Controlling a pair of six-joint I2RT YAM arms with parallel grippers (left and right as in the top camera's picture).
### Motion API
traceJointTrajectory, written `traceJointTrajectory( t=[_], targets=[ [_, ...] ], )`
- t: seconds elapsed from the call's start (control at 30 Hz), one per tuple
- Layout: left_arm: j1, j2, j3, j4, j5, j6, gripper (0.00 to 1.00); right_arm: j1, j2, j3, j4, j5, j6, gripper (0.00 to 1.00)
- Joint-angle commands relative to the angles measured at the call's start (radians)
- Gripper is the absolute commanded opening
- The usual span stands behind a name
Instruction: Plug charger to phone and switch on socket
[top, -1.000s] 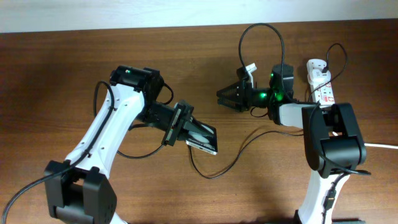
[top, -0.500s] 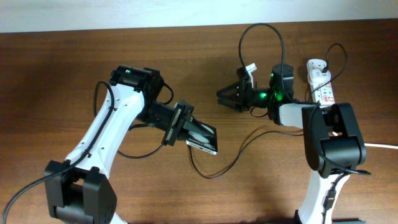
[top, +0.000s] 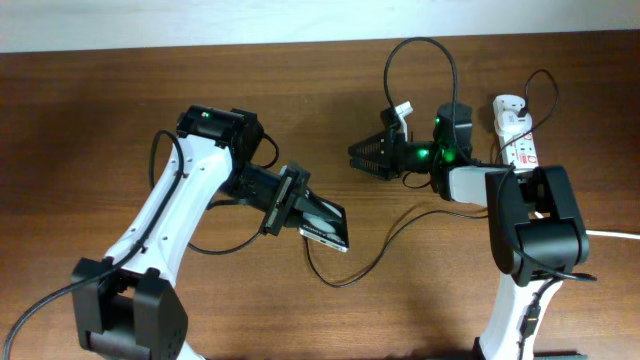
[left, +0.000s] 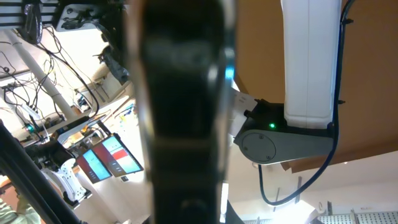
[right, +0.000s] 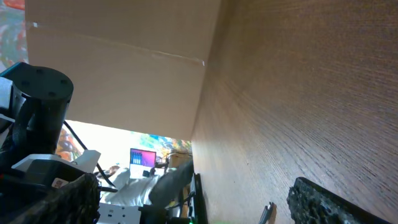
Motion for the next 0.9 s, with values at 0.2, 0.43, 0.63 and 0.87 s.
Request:
traceJointTrajectory(
  t=[0.2, 0.43, 0.63, 0.87],
  targets=[
    [0.002, -0.024, 0.004, -0.001, 0.023, -0.006, 0.00, -0.002, -0.002, -0.002, 0.000, 0.010, -0.015, 0.99],
    [0.002, -0.024, 0.004, -0.001, 0.012, -0.006, 0.00, -0.002, -0.002, -0.002, 0.000, 0.010, -0.015, 0.99],
    [0.002, -0.024, 0.004, -0.001, -0.004, -0.005, 0.00, -0.002, -0.002, -0.002, 0.000, 0.010, -0.015, 0.99],
    [0.002, -0.024, 0.004, -0.002, -0.046, -0.005, 0.00, -0.002, -0.002, -0.002, 0.000, 0.010, -0.015, 0.99]
  ],
)
